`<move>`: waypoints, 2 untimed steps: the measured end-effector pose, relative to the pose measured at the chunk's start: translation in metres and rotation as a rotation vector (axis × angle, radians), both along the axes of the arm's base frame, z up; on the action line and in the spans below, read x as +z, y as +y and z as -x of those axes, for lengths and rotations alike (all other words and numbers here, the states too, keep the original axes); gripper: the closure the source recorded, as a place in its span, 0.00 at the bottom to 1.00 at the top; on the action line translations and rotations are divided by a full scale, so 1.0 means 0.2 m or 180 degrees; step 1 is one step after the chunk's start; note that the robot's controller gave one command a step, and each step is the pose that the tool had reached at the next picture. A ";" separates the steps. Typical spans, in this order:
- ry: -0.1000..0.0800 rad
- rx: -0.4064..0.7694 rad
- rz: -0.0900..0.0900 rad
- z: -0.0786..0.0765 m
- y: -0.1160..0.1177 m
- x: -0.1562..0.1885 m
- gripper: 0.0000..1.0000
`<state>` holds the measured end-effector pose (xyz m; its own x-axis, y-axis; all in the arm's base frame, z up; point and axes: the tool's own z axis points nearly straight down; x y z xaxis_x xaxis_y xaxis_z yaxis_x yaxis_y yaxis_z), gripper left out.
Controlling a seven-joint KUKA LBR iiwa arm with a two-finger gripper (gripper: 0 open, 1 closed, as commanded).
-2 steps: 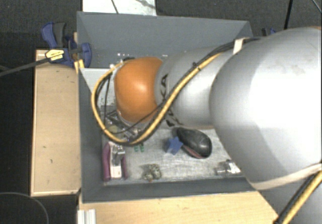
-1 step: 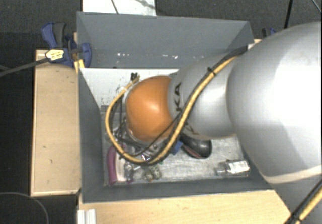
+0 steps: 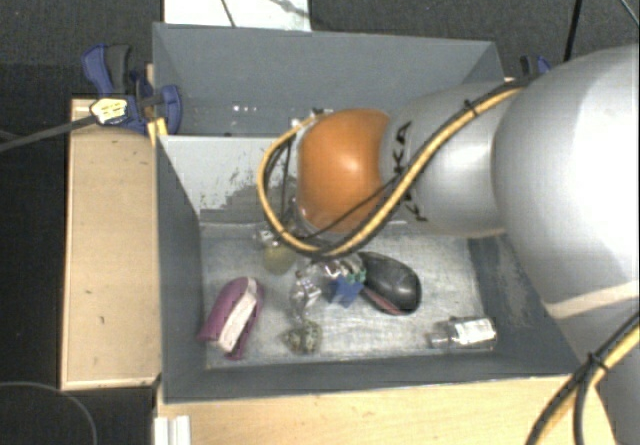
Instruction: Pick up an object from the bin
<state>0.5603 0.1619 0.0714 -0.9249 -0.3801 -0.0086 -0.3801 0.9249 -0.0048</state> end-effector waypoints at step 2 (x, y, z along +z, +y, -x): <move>0.0029 -0.1057 -0.0004 0.13 -0.50 0.03 0.00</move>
Offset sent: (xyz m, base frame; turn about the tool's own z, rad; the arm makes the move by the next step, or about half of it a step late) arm -0.0277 -0.0453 -0.0014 0.3234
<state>0.5335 0.0627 0.0776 -0.9983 -0.0580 -0.0002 -0.0580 0.9983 -0.0015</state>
